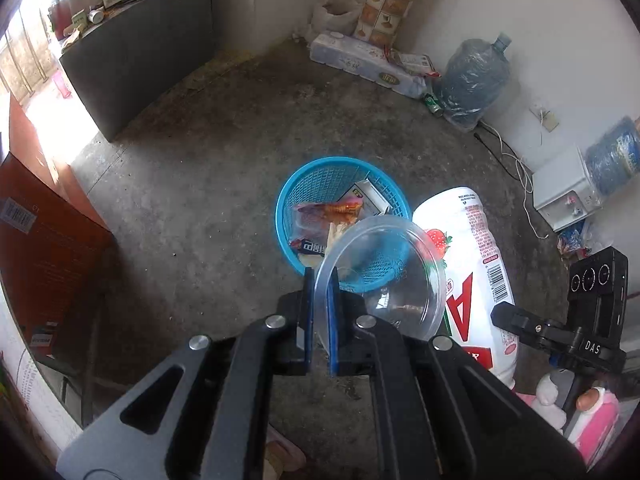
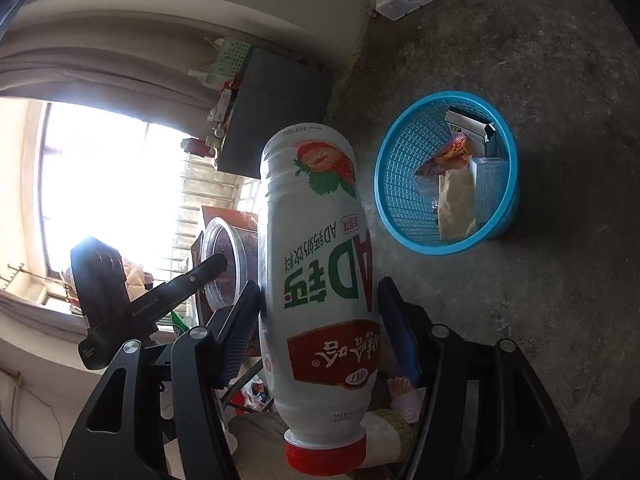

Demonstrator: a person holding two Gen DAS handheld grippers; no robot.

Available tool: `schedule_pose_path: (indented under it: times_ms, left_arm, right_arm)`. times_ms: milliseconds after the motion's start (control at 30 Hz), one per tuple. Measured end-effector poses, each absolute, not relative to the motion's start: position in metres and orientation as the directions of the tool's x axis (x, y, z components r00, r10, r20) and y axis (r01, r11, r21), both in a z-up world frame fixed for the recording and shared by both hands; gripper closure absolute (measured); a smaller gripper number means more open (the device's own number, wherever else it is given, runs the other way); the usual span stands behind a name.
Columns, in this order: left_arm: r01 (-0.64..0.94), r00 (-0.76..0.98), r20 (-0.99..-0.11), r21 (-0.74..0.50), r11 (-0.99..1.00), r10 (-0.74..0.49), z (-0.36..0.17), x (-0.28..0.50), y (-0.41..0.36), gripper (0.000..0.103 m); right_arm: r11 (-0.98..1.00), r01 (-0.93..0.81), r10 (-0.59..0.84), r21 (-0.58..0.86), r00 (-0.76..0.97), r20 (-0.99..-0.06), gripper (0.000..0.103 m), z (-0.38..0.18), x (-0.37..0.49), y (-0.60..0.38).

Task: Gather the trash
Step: 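Carry the cup and milk bottle to the blue wastebasket and release both, then move both open tools back to the table toward the glove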

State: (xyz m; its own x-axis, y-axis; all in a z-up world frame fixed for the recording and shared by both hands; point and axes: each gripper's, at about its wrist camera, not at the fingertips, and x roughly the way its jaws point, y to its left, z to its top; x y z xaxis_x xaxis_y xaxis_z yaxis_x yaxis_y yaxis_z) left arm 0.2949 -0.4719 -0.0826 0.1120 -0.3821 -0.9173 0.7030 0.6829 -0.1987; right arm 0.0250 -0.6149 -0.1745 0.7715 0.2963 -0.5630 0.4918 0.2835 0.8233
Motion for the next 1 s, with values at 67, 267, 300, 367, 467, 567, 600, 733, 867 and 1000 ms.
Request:
schedule_pose_path:
  times_ms: [67,267,300,367,467,567,600,733,867,1000]
  left_arm:
    - [0.688,0.083,-0.918,-0.228,0.689,-0.387,-0.094,0.314,-0.497,0.093]
    - [0.637,0.111,-0.916,-0.231,0.735,-0.384,-0.119,0.341,-0.524,0.036]
    - [0.634,0.102,-0.911,-0.250,0.732,-0.400,-0.121,0.340,-0.519,0.036]
    - [0.644,0.101,-0.904,-0.258,0.720,-0.415,-0.121,0.335,-0.507,0.036]
    - [0.660,0.135,-0.893,-0.243,0.711,-0.430,-0.115,0.326,-0.486,0.036]
    - [0.663,0.157,-0.883,-0.238,0.710,-0.442,-0.103,0.316,-0.463,0.036]
    - [0.666,0.156,-0.875,-0.249,0.703,-0.458,-0.097,0.312,-0.455,0.036]
    - [0.678,0.169,-0.839,-0.281,0.679,-0.517,-0.065,0.290,-0.413,0.036]
    - [0.668,0.218,-0.783,-0.316,0.674,-0.583,-0.029,0.267,-0.356,0.035]
    - [0.636,0.289,-0.728,-0.340,0.693,-0.622,-0.003,0.244,-0.287,0.035]
  right_arm:
    - [0.258,0.517,0.278,0.816,0.769,-0.575,0.042,-0.191,0.048,-0.642]
    - [0.216,0.621,0.265,0.754,0.706,-0.657,0.038,-0.259,0.091,-0.685]
    - [0.212,0.641,0.268,0.738,0.688,-0.674,0.038,-0.268,0.090,-0.684]
    - [0.230,0.647,0.275,0.727,0.674,-0.686,0.038,-0.280,0.087,-0.675]
    - [0.232,0.647,0.285,0.726,0.668,-0.687,0.038,-0.288,0.075,-0.661]
    - [0.230,0.647,0.282,0.727,0.670,-0.686,0.038,-0.287,0.059,-0.651]
    - [0.234,0.645,0.280,0.727,0.671,-0.686,0.038,-0.285,0.054,-0.648]
    - [0.285,0.633,0.269,0.720,0.668,-0.694,0.038,-0.260,0.035,-0.635]
    - [0.322,0.595,0.256,0.736,0.694,-0.673,0.038,-0.226,0.019,-0.619]
    - [0.406,0.533,0.252,0.743,0.716,-0.651,0.038,-0.181,0.012,-0.590]
